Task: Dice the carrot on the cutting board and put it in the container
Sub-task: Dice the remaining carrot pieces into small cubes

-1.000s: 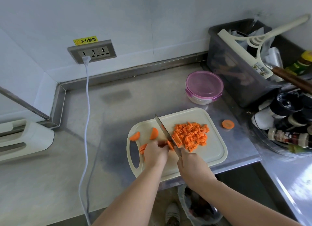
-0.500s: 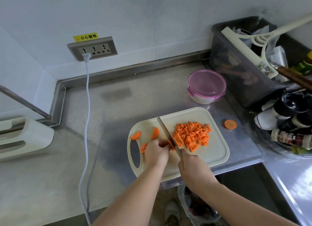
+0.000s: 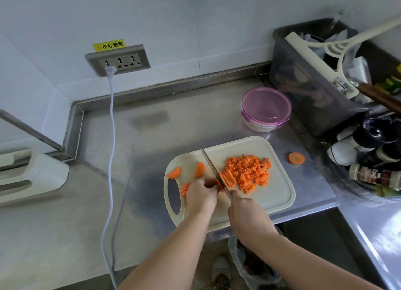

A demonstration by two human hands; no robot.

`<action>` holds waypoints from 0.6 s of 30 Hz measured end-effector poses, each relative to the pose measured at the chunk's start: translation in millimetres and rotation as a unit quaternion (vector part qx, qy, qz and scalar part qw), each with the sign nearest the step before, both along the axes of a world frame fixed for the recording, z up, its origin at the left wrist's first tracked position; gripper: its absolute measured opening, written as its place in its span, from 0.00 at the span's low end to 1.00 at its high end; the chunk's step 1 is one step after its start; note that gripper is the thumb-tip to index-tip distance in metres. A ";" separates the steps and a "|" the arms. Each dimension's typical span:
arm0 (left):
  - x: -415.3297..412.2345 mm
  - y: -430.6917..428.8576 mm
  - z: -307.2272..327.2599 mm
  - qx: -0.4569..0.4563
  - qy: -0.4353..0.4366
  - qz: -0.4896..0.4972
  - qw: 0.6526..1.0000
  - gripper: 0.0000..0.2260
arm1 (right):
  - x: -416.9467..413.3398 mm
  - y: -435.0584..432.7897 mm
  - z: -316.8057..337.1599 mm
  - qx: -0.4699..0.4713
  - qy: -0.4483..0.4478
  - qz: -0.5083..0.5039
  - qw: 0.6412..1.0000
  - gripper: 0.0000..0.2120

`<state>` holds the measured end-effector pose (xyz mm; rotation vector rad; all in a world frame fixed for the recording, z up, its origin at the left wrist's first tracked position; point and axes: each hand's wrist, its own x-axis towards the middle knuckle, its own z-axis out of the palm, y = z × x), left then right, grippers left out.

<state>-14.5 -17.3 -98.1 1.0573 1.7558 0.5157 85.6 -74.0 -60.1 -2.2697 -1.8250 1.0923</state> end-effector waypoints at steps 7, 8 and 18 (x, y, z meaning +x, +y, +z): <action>-0.3 1.2 0.1 -0.006 0.012 0.000 1.000 0.08 | -2.1 1.9 -7.5 -0.007 -0.017 -0.002 1.000 0.09; 0.2 1.4 0.4 -0.007 0.017 0.003 1.000 0.08 | -2.1 2.2 -9.1 -0.008 -0.022 -0.001 1.000 0.09; 1.9 1.0 4.2 -0.008 0.029 0.008 1.000 0.08 | 0.4 1.5 -9.9 -0.003 -0.003 -0.020 1.000 0.08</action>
